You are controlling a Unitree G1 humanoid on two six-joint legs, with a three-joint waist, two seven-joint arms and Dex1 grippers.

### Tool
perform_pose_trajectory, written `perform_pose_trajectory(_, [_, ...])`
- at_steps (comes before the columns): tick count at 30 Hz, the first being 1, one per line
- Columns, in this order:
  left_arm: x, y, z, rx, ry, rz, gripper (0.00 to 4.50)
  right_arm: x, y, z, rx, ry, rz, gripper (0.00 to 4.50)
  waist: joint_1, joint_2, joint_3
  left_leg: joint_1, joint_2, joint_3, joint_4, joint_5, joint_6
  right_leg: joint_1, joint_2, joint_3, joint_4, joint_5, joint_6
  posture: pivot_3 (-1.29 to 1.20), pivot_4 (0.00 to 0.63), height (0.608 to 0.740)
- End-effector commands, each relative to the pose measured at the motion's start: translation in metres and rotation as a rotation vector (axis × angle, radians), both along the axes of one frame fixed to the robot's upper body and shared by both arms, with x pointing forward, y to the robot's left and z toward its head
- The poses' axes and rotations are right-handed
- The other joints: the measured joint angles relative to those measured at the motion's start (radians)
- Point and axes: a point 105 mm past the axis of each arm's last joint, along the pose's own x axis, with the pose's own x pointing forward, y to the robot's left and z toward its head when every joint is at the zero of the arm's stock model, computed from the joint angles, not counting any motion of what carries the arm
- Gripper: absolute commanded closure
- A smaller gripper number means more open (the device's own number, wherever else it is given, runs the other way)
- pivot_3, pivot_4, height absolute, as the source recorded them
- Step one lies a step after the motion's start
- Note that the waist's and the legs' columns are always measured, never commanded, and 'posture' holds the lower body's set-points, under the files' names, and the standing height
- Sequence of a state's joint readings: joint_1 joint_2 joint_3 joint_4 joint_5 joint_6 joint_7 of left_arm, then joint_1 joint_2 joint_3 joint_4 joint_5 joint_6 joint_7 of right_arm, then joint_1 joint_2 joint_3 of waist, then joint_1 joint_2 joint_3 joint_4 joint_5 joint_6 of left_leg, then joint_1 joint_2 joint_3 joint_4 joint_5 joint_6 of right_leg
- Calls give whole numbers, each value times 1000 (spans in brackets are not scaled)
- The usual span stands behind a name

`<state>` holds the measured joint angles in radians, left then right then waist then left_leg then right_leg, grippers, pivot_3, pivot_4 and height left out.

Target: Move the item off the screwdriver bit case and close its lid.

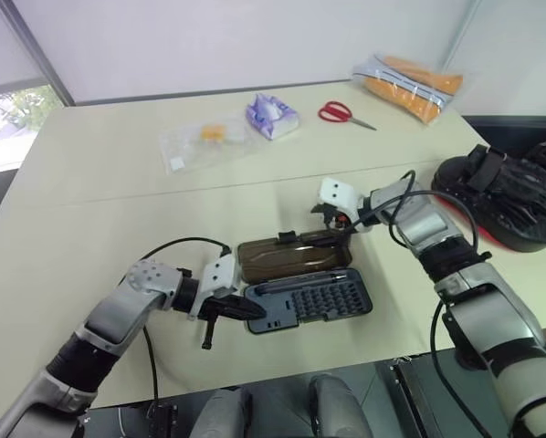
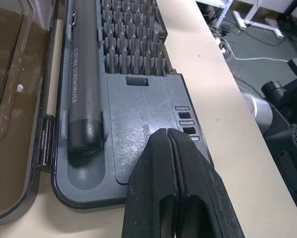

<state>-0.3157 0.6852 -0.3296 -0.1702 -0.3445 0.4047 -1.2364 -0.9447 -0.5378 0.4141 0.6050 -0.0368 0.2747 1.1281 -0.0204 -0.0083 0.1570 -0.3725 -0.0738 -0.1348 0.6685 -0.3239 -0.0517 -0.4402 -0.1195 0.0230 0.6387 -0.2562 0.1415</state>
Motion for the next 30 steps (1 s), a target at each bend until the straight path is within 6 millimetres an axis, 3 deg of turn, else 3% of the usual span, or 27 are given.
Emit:
perform_pose_trajectory(1, [2, 5, -5, 27, 2, 34, 4500, 4, 1, 11, 9, -33, 8, 89, 0, 0, 0, 0, 0, 0, 0, 0, 0, 0, 0, 0, 0, 0, 0, 0, 150, 740])
perform_pose_trajectory(4, [2, 5, -4, 25, -1, 36, 4500, 2, 2, 9, 5, -26, 19, 909, 0, 0, 0, 0, 0, 0, 0, 0, 0, 0, 0, 0, 0, 0, 0, 0, 150, 740])
perform_pose_trajectory(10, [2, 3, -4, 19, -4, 40, 4500, -2, 1, 0, -17, -7, 34, 3877, -1, 0, 0, 0, 0, 0, 1, 0, 0, 0, 0, 0, 1, 0, 0, 0, 150, 740])
perform_pose_trajectory(30, [1, 5, -6, 4, -5, 81, 4500, -13, 4, -30, -144, 102, 146, 3877, -1, 0, -1, 3, 0, 0, 1, 0, 0, 2, 0, 0, 2, 0, 0, 0, 150, 740])
